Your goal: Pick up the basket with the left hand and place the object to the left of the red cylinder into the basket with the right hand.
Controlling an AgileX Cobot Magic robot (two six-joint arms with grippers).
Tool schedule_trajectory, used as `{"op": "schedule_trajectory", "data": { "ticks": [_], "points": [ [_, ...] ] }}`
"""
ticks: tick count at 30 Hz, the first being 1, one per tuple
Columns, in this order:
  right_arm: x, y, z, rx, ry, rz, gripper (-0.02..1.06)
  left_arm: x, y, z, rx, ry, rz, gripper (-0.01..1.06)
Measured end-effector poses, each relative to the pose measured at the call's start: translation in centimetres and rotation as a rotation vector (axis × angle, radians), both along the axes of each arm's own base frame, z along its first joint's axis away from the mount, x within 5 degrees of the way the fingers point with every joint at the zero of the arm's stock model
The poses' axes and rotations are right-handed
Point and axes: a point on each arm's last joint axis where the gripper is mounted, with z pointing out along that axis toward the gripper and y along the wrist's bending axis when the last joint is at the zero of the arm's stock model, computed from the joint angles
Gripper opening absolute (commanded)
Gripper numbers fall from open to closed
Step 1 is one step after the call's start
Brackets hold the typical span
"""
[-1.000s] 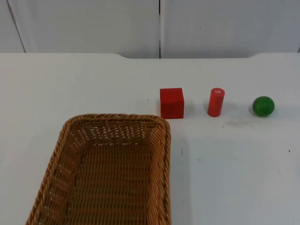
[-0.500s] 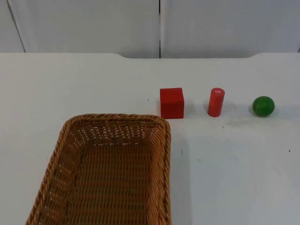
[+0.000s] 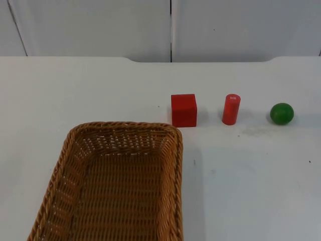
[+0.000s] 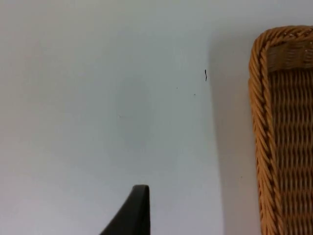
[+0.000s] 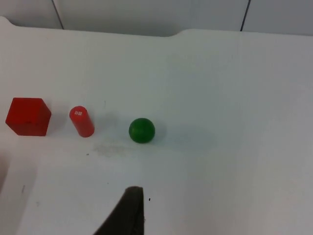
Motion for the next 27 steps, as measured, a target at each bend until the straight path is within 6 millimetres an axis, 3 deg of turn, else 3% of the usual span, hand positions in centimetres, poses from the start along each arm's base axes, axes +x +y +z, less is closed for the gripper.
{"op": "schedule_trajectory", "data": {
  "ticks": [17,27],
  "points": [
    [0.1,0.0,0.1,-0.014,-0.012,0.014,1.05,6.0,-0.1,-8.8,-0.054,0.201,-0.035,1.05],
    [0.1,0.0,0.1,-0.013,-0.016,0.014,1.05,7.2,-1.1,-10.6,-0.159,0.228,-0.097,1.05]
  ]
}}
